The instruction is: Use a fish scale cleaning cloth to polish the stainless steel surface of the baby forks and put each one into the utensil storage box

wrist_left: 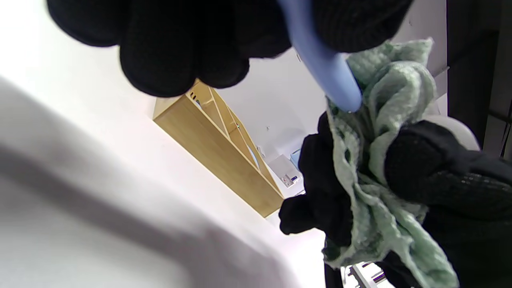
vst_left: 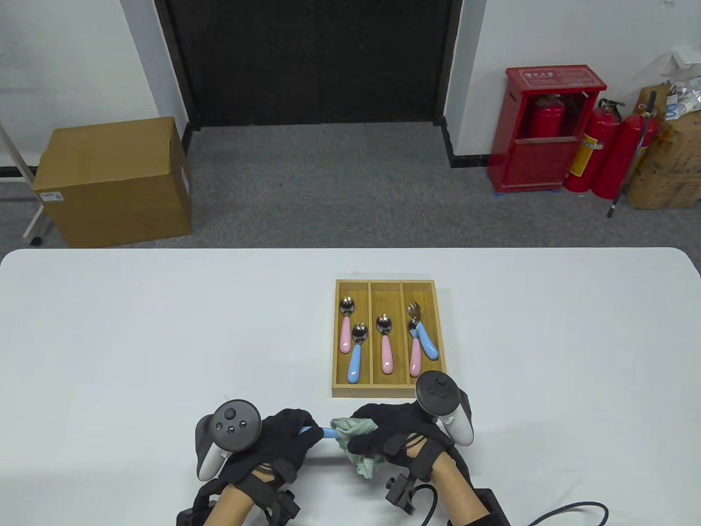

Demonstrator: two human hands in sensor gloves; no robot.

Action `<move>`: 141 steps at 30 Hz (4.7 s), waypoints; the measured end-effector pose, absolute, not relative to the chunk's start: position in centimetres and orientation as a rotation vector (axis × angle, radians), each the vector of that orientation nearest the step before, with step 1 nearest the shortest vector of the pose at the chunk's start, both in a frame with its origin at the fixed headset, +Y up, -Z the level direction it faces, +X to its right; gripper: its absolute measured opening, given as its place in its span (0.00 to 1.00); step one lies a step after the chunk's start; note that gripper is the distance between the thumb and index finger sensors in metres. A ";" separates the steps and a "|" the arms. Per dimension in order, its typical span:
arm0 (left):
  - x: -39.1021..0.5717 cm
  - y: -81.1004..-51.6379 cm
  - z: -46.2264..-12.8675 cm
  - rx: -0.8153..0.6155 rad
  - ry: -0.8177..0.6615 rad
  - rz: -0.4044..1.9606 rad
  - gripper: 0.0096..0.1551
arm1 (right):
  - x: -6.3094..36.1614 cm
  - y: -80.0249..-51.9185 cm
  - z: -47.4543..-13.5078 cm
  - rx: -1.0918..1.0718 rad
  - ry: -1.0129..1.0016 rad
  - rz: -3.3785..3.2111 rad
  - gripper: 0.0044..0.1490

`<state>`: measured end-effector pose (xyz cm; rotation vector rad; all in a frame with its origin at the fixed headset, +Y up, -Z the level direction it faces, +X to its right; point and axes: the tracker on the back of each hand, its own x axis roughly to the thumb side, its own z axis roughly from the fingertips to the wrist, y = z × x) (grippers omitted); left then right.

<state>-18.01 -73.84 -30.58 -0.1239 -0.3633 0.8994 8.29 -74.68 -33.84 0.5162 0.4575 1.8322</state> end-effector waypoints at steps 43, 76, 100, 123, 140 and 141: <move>-17.8 -73.2 -36.1 -0.034 0.154 0.676 0.30 | 14.2 -76.9 -35.5 0.145 0.193 1.563 0.30; -6.8 -72.2 -41.4 0.054 -0.074 0.061 0.39 | 13.1 -77.7 -36.0 0.318 0.516 1.854 0.32; -22.2 -74.0 -34.0 0.119 -0.119 0.363 0.48 | 9.4 -76.0 -34.5 0.531 0.352 2.164 0.37; -20.9 -75.1 -33.7 0.068 -0.142 0.400 0.47 | 4.5 -77.5 -34.1 0.649 0.287 2.937 0.45; -20.0 -75.7 -33.6 0.007 -0.265 0.440 0.49 | 15.2 -74.1 -34.9 0.160 0.098 2.749 0.56; -20.0 -75.9 -33.7 0.000 -0.271 0.423 0.49 | 15.6 -74.5 -35.0 0.127 0.107 2.772 0.56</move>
